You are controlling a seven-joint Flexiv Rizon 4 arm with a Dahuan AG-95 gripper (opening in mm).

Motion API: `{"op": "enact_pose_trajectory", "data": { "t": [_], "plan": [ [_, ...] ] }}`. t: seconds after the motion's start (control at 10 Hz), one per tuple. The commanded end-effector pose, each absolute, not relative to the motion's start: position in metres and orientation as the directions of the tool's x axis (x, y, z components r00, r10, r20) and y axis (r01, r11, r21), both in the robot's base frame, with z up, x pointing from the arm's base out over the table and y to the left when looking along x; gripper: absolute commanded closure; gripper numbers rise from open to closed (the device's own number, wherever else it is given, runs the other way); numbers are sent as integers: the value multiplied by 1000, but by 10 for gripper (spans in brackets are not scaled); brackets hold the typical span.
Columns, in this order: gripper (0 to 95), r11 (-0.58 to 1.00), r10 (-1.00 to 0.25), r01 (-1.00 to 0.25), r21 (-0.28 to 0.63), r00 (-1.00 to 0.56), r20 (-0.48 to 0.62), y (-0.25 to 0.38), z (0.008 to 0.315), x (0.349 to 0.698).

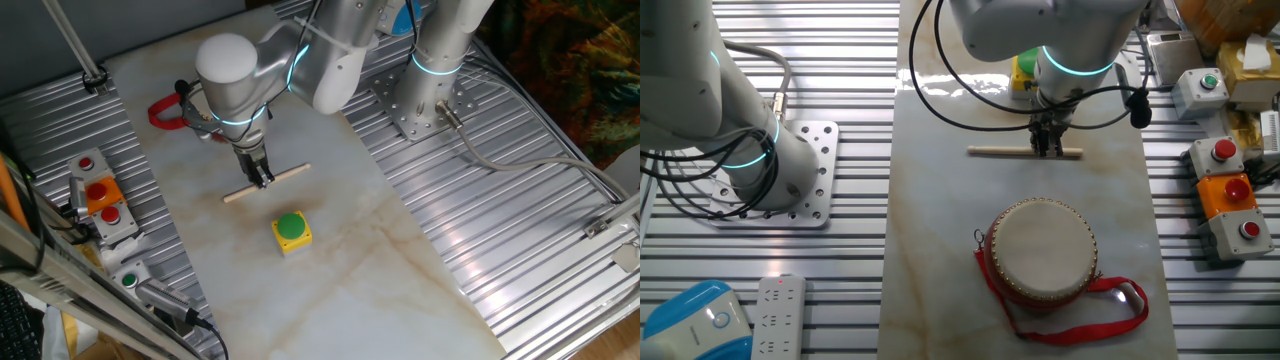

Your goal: Play the drum

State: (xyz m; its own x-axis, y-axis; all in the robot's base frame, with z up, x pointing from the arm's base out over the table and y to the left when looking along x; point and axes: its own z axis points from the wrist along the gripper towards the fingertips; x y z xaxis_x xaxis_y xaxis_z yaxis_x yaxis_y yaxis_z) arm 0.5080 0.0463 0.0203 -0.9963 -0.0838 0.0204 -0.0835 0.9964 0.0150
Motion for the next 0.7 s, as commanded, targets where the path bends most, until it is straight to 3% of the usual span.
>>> {"op": "enact_pose_trajectory", "data": {
  "t": [0.1, 0.4, 0.5, 0.7],
  "plan": [
    [950, 996, -84, -84, 14, -996, 19, 46, 20, 508],
    [950, 996, -89, -89, 16, -996, 20, 46, 20, 508],
    [570, 995, -94, -94, 17, -995, 20, 46, 20, 508],
    [570, 995, -97, -97, 18, -995, 18, 46, 20, 508]
  ]
}}
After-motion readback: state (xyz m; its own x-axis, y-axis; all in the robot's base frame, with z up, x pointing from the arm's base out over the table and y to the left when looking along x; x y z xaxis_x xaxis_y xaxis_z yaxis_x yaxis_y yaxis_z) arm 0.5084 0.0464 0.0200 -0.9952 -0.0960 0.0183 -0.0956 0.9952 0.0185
